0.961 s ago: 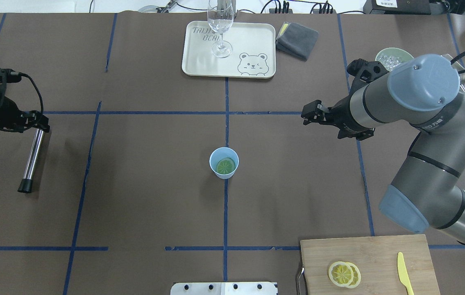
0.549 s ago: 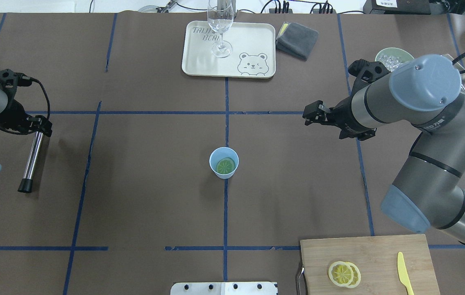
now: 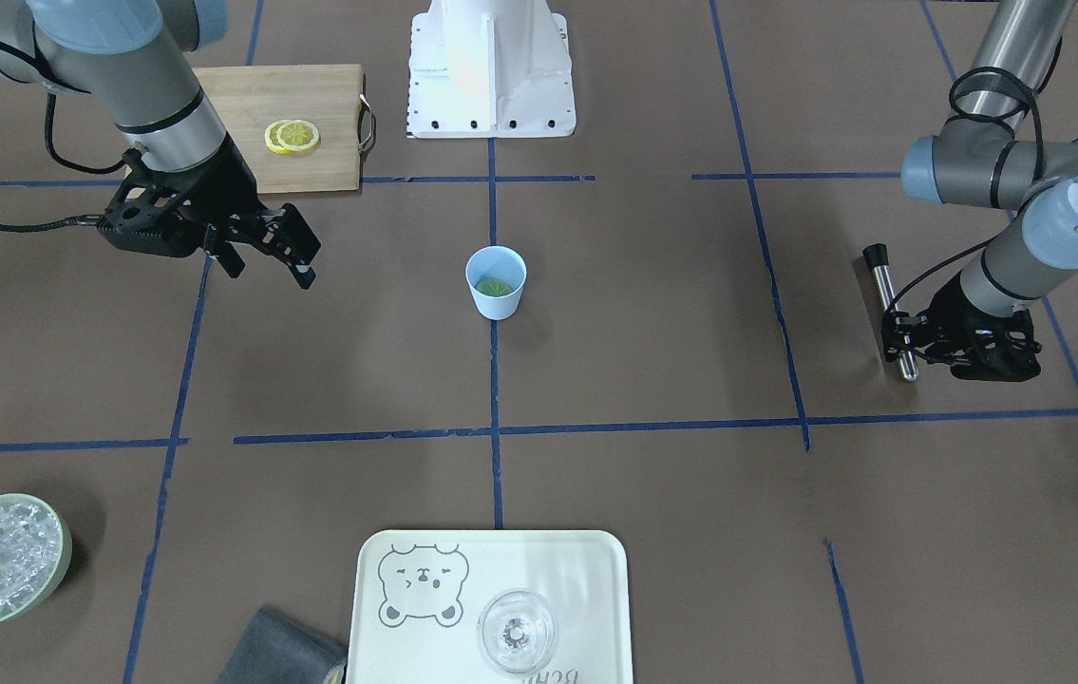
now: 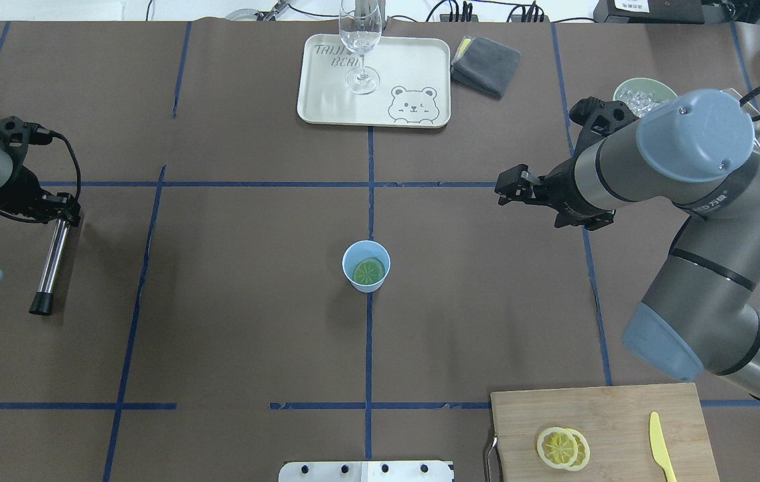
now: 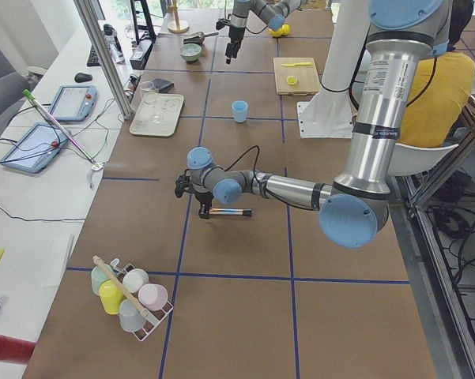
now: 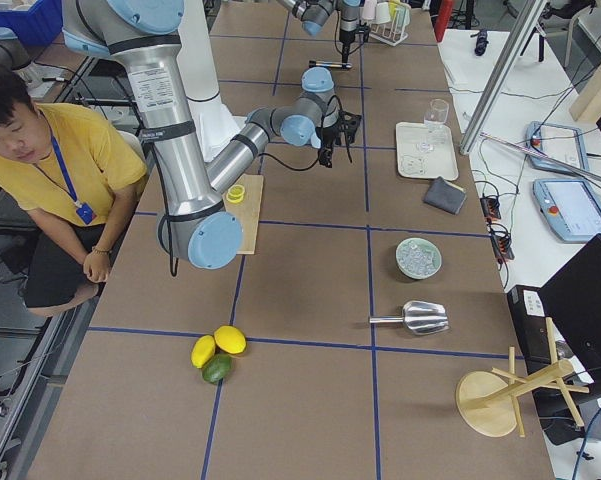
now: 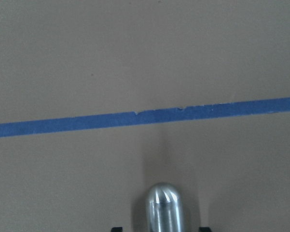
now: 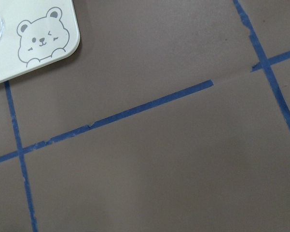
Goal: Squeeze lemon into cup
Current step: 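Grasp the steel muddler upright with the left gripper, then lift the muddler and carry it over the blue cup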
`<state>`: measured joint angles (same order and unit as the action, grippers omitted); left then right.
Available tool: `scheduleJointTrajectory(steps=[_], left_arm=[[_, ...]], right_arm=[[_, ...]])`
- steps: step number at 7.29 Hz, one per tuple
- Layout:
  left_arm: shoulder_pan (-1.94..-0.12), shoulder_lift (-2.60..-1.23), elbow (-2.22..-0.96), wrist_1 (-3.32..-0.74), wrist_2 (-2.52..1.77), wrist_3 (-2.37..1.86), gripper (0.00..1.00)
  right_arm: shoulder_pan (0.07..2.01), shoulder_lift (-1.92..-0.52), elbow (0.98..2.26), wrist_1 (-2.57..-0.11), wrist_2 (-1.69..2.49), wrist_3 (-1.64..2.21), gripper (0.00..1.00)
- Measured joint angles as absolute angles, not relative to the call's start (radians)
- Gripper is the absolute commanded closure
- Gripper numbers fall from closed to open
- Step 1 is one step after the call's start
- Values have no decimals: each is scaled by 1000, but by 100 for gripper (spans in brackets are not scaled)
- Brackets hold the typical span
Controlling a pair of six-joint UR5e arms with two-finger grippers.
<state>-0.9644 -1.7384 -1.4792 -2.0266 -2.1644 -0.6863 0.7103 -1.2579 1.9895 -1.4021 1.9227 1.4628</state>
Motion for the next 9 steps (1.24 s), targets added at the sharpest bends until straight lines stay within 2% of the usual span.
scheduleJointTrajectory(steps=[3,4,5,8,9], left_arm=[[-954,-1741,-1475,-2027,-2164,-686,46],[-946,-1741,-1475,-2027,-2164,-686,93],[-942,-1740,-1475,-2026,-2165,-686,100],[-939,-1741,-1486,-2025,-2169,-646,100],[-940,-1740,-1526,-2024,-2172,-639,100]], right_arm=[[710,-1259,1990,-1402,1925,1463,0],[710,-1259,1990,-1402,1925,1463,0],[710,-1259,1992,-1402,1925,1463,0],[710,-1259,1995,-1403,1925,1466,0],[710,-1259,1996,-1402,1925,1466,0]])
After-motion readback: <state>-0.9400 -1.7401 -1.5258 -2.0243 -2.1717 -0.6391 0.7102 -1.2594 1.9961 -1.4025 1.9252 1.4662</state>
